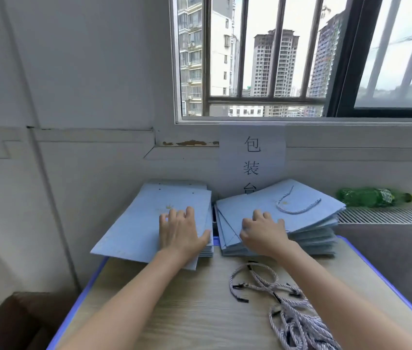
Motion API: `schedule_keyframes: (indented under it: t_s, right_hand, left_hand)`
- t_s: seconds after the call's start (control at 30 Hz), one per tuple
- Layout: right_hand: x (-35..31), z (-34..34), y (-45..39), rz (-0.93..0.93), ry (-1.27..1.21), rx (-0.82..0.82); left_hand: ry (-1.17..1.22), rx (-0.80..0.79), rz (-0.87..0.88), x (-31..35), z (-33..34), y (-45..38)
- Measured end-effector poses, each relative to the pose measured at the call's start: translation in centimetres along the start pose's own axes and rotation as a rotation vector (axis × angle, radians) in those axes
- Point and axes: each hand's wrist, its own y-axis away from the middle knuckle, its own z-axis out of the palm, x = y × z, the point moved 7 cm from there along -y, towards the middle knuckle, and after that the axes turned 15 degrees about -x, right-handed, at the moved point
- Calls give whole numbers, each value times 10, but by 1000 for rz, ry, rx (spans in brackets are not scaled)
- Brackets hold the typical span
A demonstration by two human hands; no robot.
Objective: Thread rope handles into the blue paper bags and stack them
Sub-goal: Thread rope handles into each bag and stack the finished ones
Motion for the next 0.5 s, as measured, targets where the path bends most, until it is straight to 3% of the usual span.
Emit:
schedule_keyframes:
  t_s: [0.07, 0.13, 0.23, 0.37, 0.5]
  right_hand:
    - [-7, 5, -9, -66, -17, -99]
    - [-13, 5, -15, -160, -121, -173]
    - [-15, -6, -6, -227, -436, -61]
    - [-19, -2, 34, -242, -639, 147]
    - [-16, 33, 69, -256, -702, 152]
  left_hand:
    - [48, -56, -3, -2, 13, 3]
    - [88, -211, 7, -6, 28, 5]
    - [77, -330, 55, -10, 36, 13]
    - [54, -339, 188, -15, 36, 41]
    - [35, -209, 266, -19, 34, 88]
